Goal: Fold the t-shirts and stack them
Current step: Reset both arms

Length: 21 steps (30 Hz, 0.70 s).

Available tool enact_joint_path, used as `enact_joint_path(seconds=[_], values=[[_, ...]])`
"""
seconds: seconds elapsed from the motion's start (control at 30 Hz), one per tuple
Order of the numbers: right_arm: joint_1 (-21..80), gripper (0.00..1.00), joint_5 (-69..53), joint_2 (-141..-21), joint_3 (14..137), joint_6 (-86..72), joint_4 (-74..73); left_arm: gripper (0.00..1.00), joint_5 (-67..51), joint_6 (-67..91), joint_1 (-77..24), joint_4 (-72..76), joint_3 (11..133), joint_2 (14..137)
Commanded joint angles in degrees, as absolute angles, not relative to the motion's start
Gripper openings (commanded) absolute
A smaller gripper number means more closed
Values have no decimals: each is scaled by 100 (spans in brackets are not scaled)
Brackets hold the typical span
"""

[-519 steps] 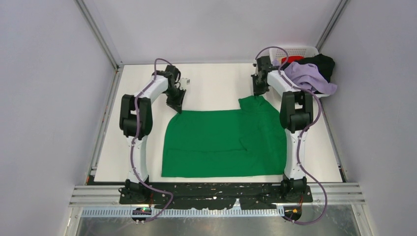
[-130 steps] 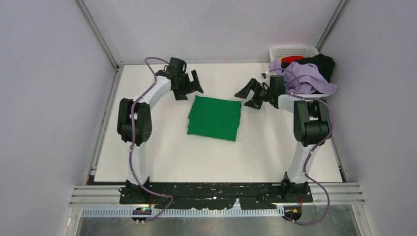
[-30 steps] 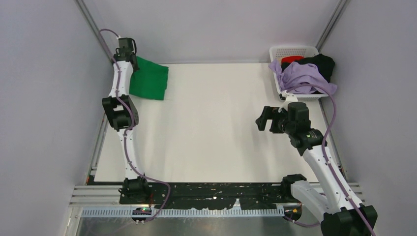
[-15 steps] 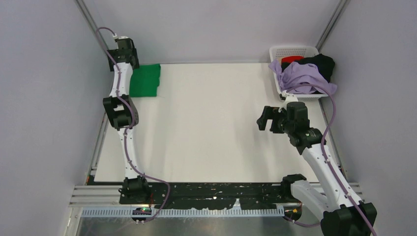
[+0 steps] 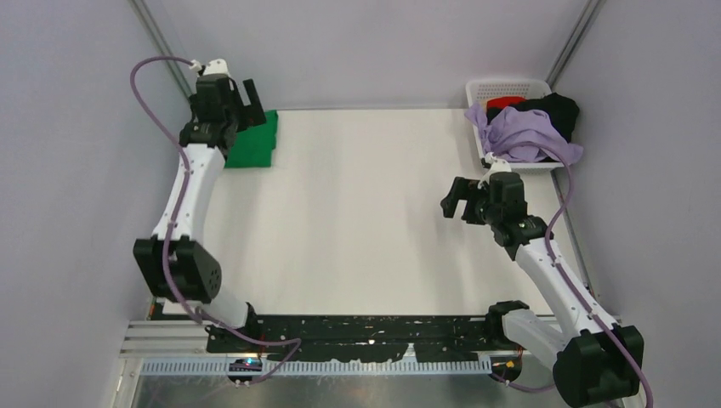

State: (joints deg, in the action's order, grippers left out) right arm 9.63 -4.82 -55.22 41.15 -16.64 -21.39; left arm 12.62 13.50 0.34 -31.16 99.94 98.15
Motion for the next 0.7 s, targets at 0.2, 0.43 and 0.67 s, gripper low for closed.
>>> enact_joint_path(seconds=[0.2, 0.43, 0.67], values=[[949, 95, 343, -5372, 3369, -1947, -966, 99, 679, 3001, -1291, -1145, 4719, 6476], [954, 95, 697, -5041, 2647, -1988, -159, 100, 759, 3036, -1924, -1032, 3738, 5509], [954, 95, 1089, -4992, 2508, -1886, 59, 100, 859, 2864, -1942, -800, 3463, 5029]])
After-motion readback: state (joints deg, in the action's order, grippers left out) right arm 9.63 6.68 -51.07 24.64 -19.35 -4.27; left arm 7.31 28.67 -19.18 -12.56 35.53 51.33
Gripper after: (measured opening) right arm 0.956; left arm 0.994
